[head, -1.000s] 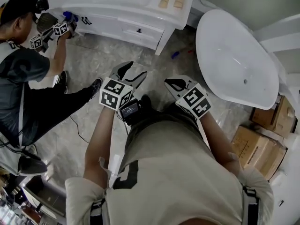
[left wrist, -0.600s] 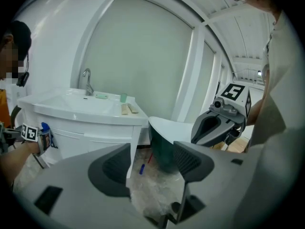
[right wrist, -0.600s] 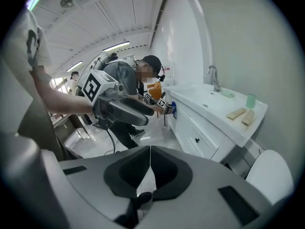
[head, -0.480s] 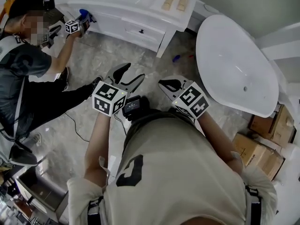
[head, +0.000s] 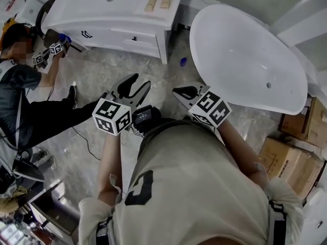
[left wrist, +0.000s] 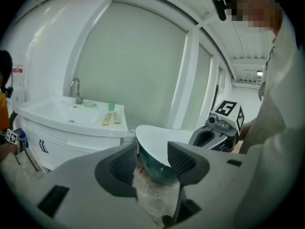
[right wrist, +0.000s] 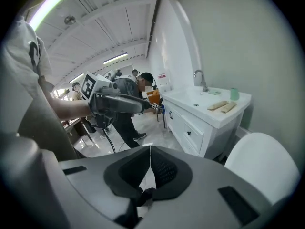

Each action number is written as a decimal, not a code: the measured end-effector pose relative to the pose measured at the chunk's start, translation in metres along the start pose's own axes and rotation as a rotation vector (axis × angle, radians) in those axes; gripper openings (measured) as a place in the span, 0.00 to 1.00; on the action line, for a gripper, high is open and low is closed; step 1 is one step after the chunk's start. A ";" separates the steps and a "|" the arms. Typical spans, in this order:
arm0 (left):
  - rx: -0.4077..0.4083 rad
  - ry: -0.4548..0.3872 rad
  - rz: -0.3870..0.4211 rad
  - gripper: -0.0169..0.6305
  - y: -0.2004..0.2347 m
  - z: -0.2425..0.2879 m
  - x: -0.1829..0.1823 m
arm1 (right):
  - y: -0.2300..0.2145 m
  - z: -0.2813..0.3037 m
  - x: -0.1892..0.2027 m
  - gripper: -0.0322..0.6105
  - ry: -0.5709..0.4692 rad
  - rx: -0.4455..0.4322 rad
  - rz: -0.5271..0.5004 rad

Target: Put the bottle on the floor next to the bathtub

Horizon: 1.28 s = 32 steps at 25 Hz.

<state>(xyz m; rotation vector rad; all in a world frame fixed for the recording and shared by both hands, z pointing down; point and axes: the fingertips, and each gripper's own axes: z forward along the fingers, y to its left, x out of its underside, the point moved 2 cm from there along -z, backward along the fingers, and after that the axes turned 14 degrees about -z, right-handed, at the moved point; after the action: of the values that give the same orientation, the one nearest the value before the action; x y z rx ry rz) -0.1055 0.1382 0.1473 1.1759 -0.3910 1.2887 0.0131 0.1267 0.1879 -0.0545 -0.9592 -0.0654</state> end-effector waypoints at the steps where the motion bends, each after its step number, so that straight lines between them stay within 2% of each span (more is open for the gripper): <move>1: -0.005 -0.001 0.014 0.39 -0.009 0.006 0.000 | -0.002 -0.009 0.006 0.09 -0.006 0.006 0.003; 5: -0.038 -0.021 0.037 0.24 -0.041 0.023 0.002 | -0.004 -0.042 0.028 0.09 -0.031 0.015 0.007; 6: -0.049 -0.024 0.038 0.17 -0.049 0.027 0.003 | -0.004 -0.049 0.033 0.09 -0.037 0.013 0.008; 8: -0.061 -0.018 0.041 0.12 -0.065 0.033 0.005 | -0.003 -0.061 0.040 0.09 -0.044 0.004 0.008; 11: -0.071 -0.002 0.058 0.11 -0.088 0.037 0.010 | -0.001 -0.074 0.046 0.09 -0.066 -0.013 0.008; 16: -0.147 0.018 0.090 0.12 -0.102 0.027 0.023 | 0.002 -0.078 0.042 0.09 -0.104 -0.055 -0.003; 24: -0.205 -0.077 -0.005 0.12 -0.097 -0.002 0.018 | 0.007 -0.079 0.013 0.09 -0.122 -0.103 -0.085; 28: -0.181 -0.102 -0.022 0.12 -0.097 -0.007 0.013 | 0.007 -0.077 -0.001 0.09 -0.130 -0.112 -0.106; 32: -0.171 -0.095 -0.007 0.12 -0.090 -0.013 0.011 | 0.009 -0.070 -0.012 0.09 -0.128 -0.118 -0.109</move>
<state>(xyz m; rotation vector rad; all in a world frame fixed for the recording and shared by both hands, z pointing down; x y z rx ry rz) -0.0276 0.1694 0.1102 1.0953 -0.5555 1.1725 0.0640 0.1313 0.1381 -0.1164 -1.0855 -0.2219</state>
